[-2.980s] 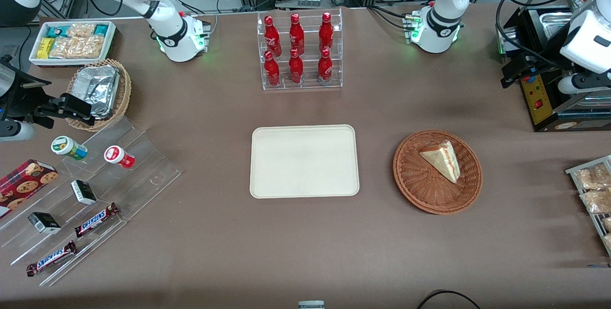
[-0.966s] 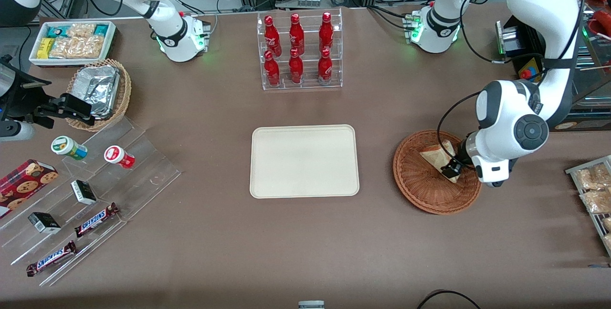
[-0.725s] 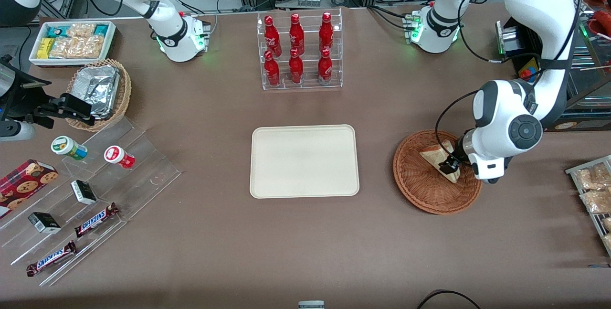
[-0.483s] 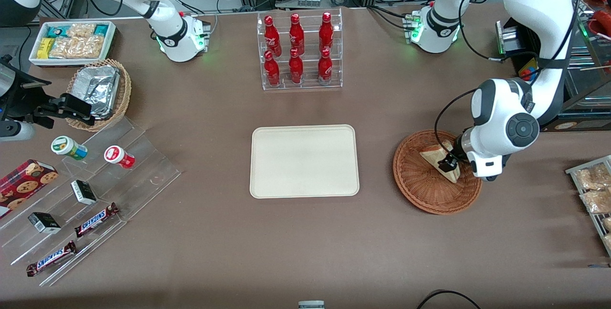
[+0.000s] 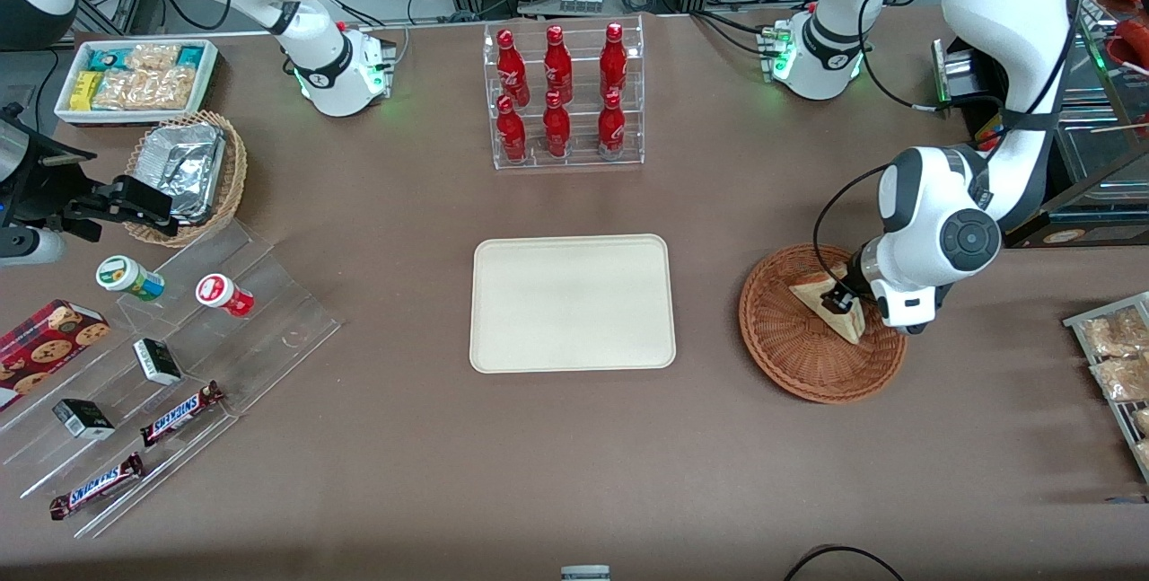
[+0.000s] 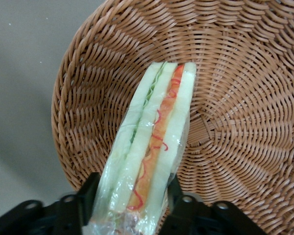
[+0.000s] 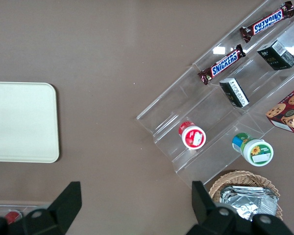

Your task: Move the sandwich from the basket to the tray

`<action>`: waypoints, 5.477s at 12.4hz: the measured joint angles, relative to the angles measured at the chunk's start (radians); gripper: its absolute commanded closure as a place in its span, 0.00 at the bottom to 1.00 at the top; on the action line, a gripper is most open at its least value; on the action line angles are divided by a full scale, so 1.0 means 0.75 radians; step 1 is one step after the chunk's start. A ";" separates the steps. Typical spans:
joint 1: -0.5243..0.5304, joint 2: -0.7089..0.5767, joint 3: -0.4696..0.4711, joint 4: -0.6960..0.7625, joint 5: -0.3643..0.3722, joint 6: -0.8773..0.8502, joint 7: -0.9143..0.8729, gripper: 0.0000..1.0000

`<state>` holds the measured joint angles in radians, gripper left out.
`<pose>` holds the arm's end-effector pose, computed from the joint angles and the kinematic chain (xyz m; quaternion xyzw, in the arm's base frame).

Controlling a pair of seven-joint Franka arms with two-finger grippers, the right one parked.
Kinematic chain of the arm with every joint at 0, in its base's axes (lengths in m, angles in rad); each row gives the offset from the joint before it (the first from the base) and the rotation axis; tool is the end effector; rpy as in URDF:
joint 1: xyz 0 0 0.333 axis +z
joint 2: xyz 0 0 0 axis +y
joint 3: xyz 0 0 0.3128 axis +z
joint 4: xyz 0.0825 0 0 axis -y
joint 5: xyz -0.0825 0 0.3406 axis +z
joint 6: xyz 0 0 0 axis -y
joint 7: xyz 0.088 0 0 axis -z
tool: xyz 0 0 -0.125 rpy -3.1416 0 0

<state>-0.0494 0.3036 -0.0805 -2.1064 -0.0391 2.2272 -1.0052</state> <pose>0.5205 -0.0694 0.2702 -0.8957 -0.4346 0.0909 0.0265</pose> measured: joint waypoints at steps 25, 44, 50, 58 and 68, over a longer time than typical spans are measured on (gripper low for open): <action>-0.250 0.486 -0.728 0.835 0.429 -0.396 0.271 1.00; -0.511 0.822 -0.573 1.319 0.442 -0.752 -0.048 1.00; -0.564 0.845 -0.533 1.323 0.442 -0.751 -0.049 1.00; -0.593 0.876 -0.497 1.332 0.442 -0.702 -0.050 0.00; -0.537 0.676 -0.508 1.429 0.396 -0.891 -0.032 0.00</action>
<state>-0.4518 0.8109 -0.4613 -1.0349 0.2580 1.5589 -1.0289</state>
